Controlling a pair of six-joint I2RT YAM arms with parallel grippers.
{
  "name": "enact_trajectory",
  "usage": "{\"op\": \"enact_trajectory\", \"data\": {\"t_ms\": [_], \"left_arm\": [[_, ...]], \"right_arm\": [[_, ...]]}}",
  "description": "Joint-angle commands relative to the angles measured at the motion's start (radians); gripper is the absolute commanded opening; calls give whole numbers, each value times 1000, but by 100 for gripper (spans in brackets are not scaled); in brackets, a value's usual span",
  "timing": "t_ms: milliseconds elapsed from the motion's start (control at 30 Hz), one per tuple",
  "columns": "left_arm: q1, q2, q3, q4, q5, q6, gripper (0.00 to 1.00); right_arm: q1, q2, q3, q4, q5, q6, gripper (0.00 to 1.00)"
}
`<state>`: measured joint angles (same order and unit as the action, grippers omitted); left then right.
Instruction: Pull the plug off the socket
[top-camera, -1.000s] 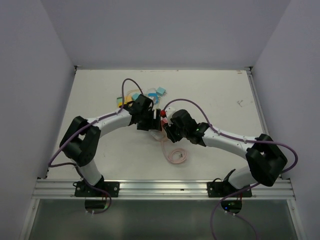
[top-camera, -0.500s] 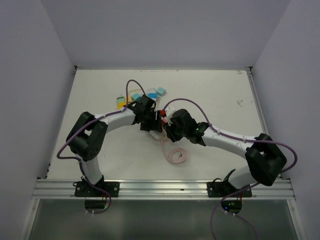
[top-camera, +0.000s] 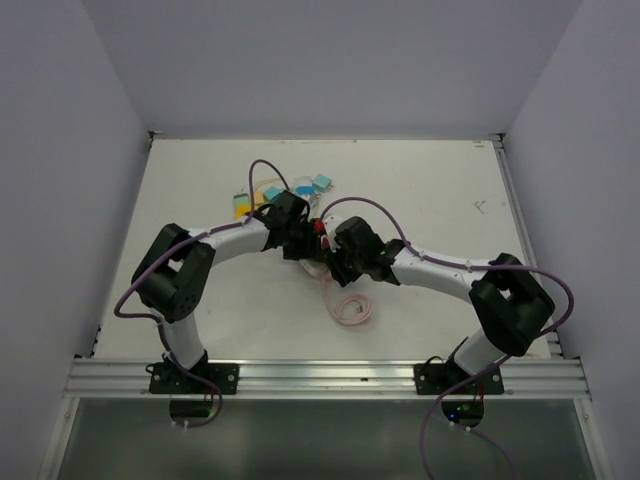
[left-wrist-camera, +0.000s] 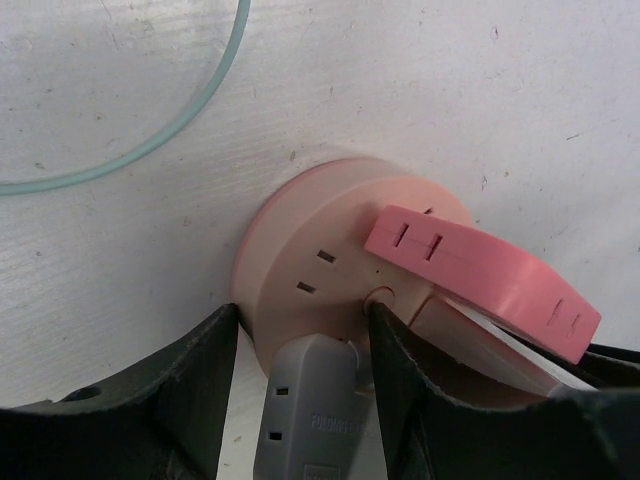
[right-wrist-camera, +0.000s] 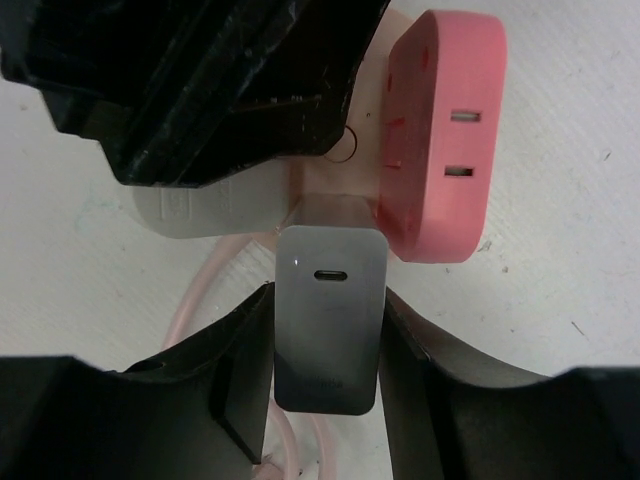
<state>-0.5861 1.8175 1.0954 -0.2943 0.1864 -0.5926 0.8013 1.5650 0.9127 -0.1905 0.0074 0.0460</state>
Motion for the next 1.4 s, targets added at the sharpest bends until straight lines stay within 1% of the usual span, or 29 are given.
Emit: {"op": "enact_trajectory", "data": {"t_ms": [0,33,100,167,200,233,400,633,800,1000,1300,1367], "left_arm": [[-8,69,-55,-72,-90,14,54],[-8,72,-54,-72,-91,14,54],[-8,80,-52,-85,-103,14,54],[-9,85,-54,-97,-122,16,53],[-9,88,-54,-104,-130,16,53],[-9,91,-55,-108,-137,16,53],[-12,108,-60,-132,-171,19,53],[-29,135,-61,-151,-182,27,53],[-38,149,-65,-154,-182,24,53],[-41,170,-62,-157,-183,24,52],[-41,187,-60,-164,-179,19,51],[-41,189,-57,-167,-173,16,51]], "right_arm": [[6,27,38,-18,-14,8,47],[4,30,44,-29,-14,8,47],[4,33,54,-29,-14,9,36],[4,24,57,-20,-21,14,20],[6,20,69,-21,-26,14,7],[6,14,77,-21,-29,14,1],[4,6,133,-27,-44,11,0],[6,-19,137,45,-30,18,0],[6,-57,77,109,-11,20,0],[7,-114,-15,273,29,26,0],[22,-178,-84,405,81,12,0],[27,-184,-90,413,88,2,0]]}}
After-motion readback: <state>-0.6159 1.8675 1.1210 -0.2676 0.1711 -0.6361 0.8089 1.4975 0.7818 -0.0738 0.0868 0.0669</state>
